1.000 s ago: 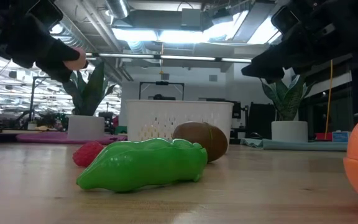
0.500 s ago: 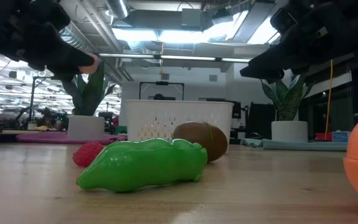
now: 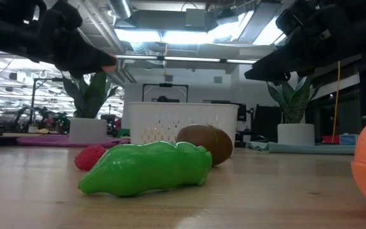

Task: Pick and placing Produce into tupperware
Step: Put the pink peach into the white bin

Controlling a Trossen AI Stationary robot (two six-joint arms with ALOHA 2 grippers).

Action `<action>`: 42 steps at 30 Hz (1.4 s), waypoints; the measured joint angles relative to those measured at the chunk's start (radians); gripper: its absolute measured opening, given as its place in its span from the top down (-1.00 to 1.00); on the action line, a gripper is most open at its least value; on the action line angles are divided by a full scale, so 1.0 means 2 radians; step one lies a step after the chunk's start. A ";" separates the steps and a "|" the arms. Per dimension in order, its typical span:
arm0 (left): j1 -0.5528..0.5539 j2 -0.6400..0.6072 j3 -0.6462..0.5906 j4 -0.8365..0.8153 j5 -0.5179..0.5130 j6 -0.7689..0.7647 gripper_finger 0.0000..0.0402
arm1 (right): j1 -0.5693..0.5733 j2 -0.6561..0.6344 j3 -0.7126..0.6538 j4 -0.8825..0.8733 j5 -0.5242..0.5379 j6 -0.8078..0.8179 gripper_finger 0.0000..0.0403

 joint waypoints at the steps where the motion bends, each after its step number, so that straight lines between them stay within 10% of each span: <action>1: 0.002 0.000 0.000 0.000 0.000 0.000 0.51 | 0.000 0.000 0.000 0.000 0.000 0.000 0.01; 24: 0.018 0.009 0.000 0.036 0.025 -0.002 0.55 | -0.011 0.000 0.000 0.000 0.000 -0.001 0.01; 42: 0.084 0.191 0.099 0.088 0.095 0.015 0.52 | -0.049 0.000 0.000 0.013 -0.001 -0.014 0.01</action>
